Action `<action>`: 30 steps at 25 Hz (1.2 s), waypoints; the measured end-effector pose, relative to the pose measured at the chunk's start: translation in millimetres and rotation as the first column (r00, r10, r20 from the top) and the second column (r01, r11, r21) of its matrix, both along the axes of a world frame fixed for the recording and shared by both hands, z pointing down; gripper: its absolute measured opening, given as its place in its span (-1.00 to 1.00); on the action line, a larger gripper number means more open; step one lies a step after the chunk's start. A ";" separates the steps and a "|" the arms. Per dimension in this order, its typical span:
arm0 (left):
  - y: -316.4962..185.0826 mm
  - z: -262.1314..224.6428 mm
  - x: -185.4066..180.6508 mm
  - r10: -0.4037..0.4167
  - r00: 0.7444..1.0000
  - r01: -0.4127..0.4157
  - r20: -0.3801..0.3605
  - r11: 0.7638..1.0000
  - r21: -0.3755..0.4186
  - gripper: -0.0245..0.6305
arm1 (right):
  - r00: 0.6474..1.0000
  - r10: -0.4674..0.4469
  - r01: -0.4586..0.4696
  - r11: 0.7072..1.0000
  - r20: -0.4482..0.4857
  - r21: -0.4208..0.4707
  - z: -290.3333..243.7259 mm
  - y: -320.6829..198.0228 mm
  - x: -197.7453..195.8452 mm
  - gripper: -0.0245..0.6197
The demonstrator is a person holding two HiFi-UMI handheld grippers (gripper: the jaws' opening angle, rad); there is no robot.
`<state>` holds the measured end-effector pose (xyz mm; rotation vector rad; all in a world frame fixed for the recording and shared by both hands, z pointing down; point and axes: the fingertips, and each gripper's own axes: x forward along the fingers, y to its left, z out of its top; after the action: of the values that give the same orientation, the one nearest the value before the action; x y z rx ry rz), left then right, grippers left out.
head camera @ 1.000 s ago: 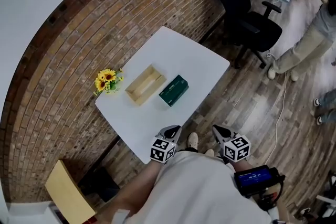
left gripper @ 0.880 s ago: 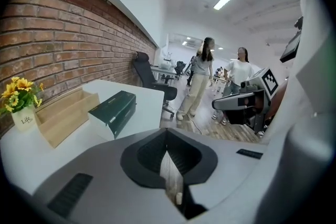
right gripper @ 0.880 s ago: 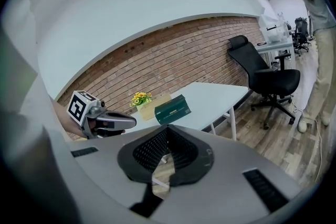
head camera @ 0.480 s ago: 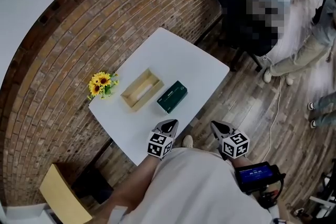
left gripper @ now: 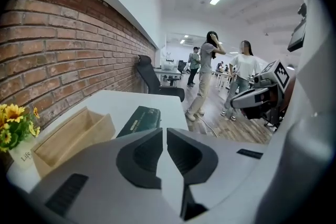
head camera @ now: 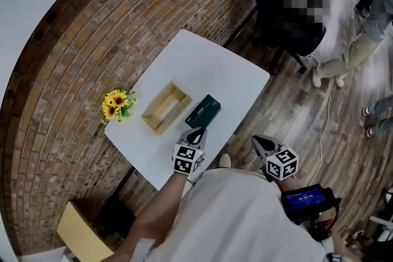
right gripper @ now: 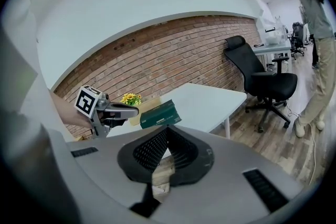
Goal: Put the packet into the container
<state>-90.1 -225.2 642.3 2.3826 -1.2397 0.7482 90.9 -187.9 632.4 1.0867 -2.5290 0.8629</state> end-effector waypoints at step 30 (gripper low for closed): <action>-79.4 65.8 -10.7 0.191 0.918 -0.110 0.348 0.965 -0.239 0.25 | 0.966 0.255 -0.258 0.964 -0.049 -0.065 15.1 33.7 54.4 -0.90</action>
<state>-100.8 -304.6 708.1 2.2408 -1.0441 1.3586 145.3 -154.2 647.4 1.4149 -2.3384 0.9763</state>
